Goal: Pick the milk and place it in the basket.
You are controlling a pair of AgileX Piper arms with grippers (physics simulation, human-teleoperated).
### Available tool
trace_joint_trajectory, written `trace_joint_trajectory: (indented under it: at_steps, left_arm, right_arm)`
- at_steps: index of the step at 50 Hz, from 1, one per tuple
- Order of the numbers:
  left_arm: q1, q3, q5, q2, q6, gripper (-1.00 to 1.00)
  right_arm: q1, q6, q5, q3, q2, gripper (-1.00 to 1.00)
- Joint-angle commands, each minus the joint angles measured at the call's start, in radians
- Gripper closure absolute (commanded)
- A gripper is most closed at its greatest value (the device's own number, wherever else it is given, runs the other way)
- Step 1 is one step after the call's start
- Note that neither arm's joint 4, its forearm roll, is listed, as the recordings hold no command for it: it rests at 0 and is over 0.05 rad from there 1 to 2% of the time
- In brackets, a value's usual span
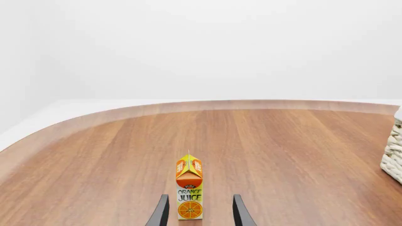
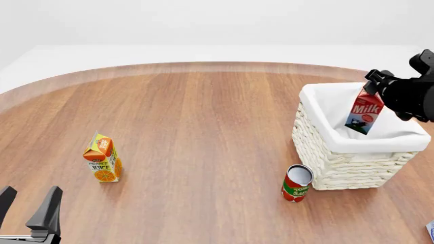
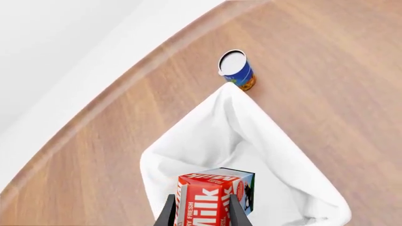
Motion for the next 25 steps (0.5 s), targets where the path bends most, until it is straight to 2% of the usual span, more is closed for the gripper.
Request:
trace_joint_trajectory:
  at_steps: [1, 25]
  left_arm:
    - [0.000, 0.000, 0.000, 0.000, 0.000, -1.00]
    - [0.000, 0.000, 0.000, 0.000, 0.000, -1.00]
  right_arm:
    - [0.000, 0.005, -0.034, -0.010, 0.022, 1.00]
    - [0.009, 0.007, -0.067, -0.008, 0.069, 1.00]
